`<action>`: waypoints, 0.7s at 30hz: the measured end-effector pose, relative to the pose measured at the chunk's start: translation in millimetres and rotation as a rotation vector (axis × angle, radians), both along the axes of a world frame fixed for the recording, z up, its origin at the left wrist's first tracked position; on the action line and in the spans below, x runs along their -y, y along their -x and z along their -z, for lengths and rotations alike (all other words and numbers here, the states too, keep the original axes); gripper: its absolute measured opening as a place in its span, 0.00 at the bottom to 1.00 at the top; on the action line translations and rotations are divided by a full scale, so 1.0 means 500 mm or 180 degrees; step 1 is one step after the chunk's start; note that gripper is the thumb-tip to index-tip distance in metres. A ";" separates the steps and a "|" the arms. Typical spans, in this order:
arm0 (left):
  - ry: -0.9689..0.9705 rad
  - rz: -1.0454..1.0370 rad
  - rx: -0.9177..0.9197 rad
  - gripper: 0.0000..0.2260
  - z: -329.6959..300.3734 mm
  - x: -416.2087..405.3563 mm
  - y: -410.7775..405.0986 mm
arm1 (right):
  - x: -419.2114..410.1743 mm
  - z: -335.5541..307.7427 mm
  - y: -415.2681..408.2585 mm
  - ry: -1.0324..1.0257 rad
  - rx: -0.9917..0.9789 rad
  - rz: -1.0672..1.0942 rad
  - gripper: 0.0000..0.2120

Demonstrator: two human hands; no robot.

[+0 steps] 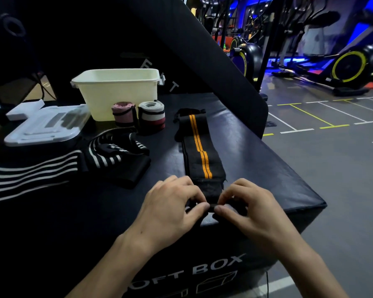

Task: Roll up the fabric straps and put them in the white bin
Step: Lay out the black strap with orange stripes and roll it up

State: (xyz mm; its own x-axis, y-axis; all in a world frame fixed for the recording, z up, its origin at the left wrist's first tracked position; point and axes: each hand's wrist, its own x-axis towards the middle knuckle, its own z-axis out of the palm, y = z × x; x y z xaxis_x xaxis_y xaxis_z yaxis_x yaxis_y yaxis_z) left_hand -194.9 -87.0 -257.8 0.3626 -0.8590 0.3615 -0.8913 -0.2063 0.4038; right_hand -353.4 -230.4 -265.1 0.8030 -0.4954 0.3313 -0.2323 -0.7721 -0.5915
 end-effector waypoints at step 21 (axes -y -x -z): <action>0.0147 -0.0160 0.0256 0.09 0.008 0.015 0.007 | 0.022 -0.021 -0.055 -0.0020 -0.0799 0.0453 0.16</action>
